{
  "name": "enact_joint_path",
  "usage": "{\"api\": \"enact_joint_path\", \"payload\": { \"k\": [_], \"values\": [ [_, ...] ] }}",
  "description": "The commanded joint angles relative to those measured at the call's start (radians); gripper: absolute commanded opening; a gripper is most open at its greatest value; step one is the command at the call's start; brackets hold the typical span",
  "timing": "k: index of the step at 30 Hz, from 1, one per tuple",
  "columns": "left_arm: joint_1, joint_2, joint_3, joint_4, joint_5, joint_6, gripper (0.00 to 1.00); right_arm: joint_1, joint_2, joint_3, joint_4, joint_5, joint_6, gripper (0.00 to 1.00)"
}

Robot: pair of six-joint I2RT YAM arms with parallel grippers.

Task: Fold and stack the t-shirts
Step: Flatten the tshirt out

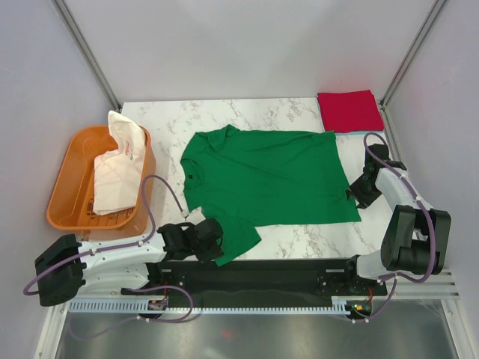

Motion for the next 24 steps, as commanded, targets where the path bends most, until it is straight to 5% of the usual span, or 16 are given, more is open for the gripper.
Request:
{"api": "enact_joint_path", "payload": {
  "k": [1, 2, 6, 24],
  "values": [
    [-0.006, -0.012, -0.020, 0.012, 0.046, -0.014, 0.21, -0.003, -0.021, 0.004, -0.013, -0.003, 0.016, 0.46],
    [-0.006, -0.009, -0.028, 0.007, 0.057, -0.020, 0.30, -0.003, -0.025, 0.003, -0.012, -0.003, 0.019, 0.46],
    [-0.006, -0.006, -0.079, -0.002, 0.084, -0.055, 0.38, -0.003, -0.031, 0.007, -0.012, 0.001, 0.010, 0.46],
    [-0.006, 0.014, -0.034, -0.065, 0.051, 0.012, 0.41, -0.002, -0.016, 0.035, -0.005, 0.036, -0.015, 0.46]
  ]
}}
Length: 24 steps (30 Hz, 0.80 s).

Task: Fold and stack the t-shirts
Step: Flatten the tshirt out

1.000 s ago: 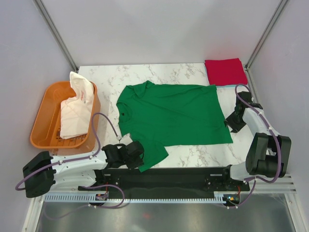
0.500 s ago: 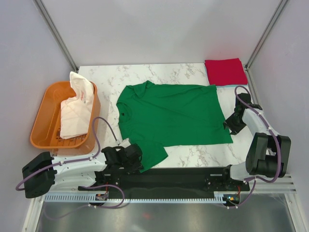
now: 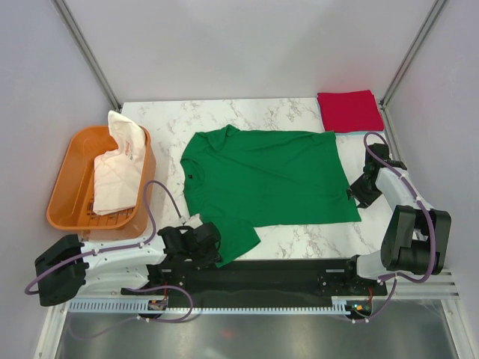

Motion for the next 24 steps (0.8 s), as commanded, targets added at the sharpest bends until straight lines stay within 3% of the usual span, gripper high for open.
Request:
{"api": "enact_joint_path", "payload": {
  "k": [1, 17, 24],
  "values": [
    [-0.005, 0.018, 0.029, -0.059, -0.035, 0.039, 0.42, -0.003, -0.017, 0.027, 0.000, 0.023, -0.005, 0.46],
    [-0.006, 0.041, 0.038, -0.073, -0.038, 0.060, 0.46, -0.002, -0.018, 0.026, 0.007, 0.023, -0.007, 0.46],
    [-0.024, 0.037, 0.040, -0.061, -0.094, 0.034, 0.41, -0.002, -0.023, 0.023, 0.012, 0.019, -0.005, 0.46]
  ]
}}
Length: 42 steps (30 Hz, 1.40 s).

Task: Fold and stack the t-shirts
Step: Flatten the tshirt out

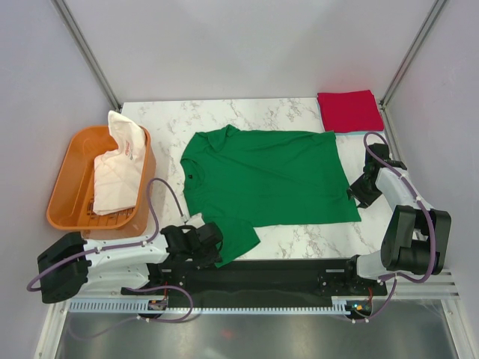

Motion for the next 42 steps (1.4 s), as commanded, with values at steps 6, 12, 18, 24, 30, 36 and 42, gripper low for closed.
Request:
{"api": "enact_joint_path", "payload": {
  "k": [6, 12, 18, 24, 30, 36, 42],
  "values": [
    [-0.021, 0.053, 0.010, 0.011, -0.083, 0.000, 0.32, -0.003, -0.032, 0.012, 0.017, 0.013, 0.000, 0.46],
    [-0.021, 0.083, 0.007, 0.040, -0.089, 0.004, 0.20, -0.002, -0.037, 0.032, 0.008, 0.014, -0.006, 0.46],
    [-0.021, 0.061, 0.019, 0.042, -0.098, 0.021, 0.02, -0.003, -0.054, 0.043, -0.006, -0.003, -0.006, 0.46],
    [-0.019, 0.008, 0.004, 0.036, -0.096, 0.011, 0.02, -0.003, -0.029, 0.014, -0.006, -0.031, 0.003, 0.46],
    [-0.019, -0.066, -0.005, -0.011, -0.095, 0.010, 0.02, -0.003, -0.052, 0.017, -0.009, -0.027, 0.004, 0.46],
    [-0.019, -0.030, 0.073, -0.093, -0.093, 0.073, 0.05, -0.002, -0.057, 0.027, -0.015, -0.018, 0.004, 0.45],
    [-0.019, -0.038, 0.090, -0.122, -0.099, 0.100, 0.02, -0.003, -0.055, 0.040, -0.015, -0.015, 0.000, 0.46]
  ]
}}
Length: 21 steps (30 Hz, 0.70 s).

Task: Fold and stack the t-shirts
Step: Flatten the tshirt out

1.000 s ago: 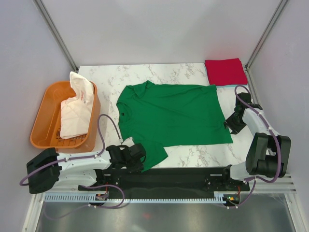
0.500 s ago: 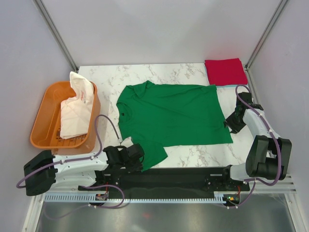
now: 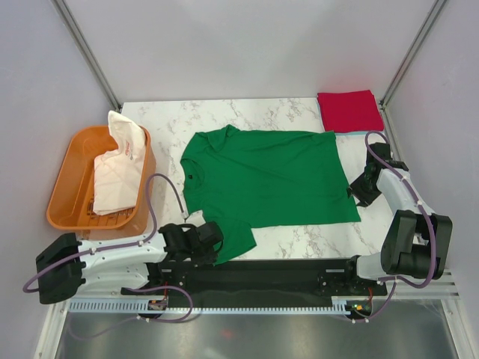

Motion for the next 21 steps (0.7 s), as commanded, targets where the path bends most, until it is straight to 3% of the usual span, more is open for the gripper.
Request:
{"api": "enact_joint_path", "payload": {
  "k": [1, 11, 15, 21],
  "values": [
    [0.000, -0.026, 0.043, -0.043, -0.053, 0.047, 0.02, -0.003, -0.025, 0.036, -0.012, 0.012, 0.001, 0.45],
    [0.010, -0.043, 0.109, -0.049, -0.056, 0.038, 0.02, -0.003, -0.026, 0.027, -0.060, 0.006, -0.011, 0.47],
    [0.035, -0.058, 0.152, -0.055, -0.033, 0.099, 0.02, -0.002, -0.037, 0.024, -0.087, 0.035, -0.002, 0.47],
    [0.202, -0.106, 0.215, -0.068, 0.013, 0.234, 0.02, -0.005, 0.022, 0.010, -0.044, 0.081, 0.009, 0.48]
  ]
}}
